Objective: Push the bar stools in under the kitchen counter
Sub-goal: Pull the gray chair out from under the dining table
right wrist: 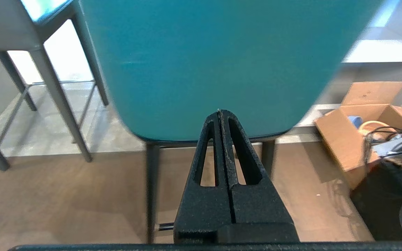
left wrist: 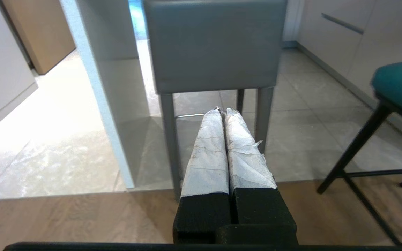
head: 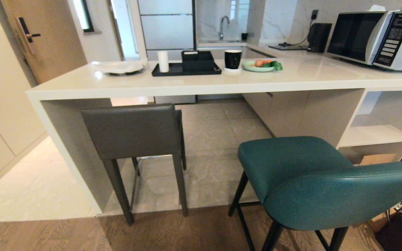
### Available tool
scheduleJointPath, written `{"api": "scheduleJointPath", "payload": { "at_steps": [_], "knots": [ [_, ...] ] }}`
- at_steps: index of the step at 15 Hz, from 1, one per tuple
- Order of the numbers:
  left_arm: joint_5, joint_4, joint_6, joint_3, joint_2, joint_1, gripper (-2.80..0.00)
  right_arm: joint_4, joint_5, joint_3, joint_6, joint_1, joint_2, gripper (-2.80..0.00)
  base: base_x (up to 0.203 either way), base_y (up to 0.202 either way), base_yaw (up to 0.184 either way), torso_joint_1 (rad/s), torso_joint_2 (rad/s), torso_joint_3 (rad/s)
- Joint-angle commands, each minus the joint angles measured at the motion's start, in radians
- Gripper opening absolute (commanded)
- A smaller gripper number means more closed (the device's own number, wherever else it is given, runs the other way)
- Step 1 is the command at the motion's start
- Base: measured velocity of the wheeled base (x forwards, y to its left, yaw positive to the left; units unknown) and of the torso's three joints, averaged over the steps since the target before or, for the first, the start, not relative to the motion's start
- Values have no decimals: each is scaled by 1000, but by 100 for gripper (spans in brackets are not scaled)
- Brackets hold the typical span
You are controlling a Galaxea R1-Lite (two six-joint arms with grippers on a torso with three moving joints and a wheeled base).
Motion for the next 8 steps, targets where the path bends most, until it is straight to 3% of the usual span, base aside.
{"api": "scheduleJointPath", "payload": {
  "at_steps": [1, 8],
  "knots": [
    [0, -1, 1, 40, 2, 0, -280, 0, -1, 3, 1, 0, 1, -280, 0, 192, 0, -2, 2, 3],
    [0, -2, 1, 40, 2, 0, -280, 0, -1, 3, 1, 0, 1, -280, 0, 195, -2, 4, 4, 1]
  ]
}}
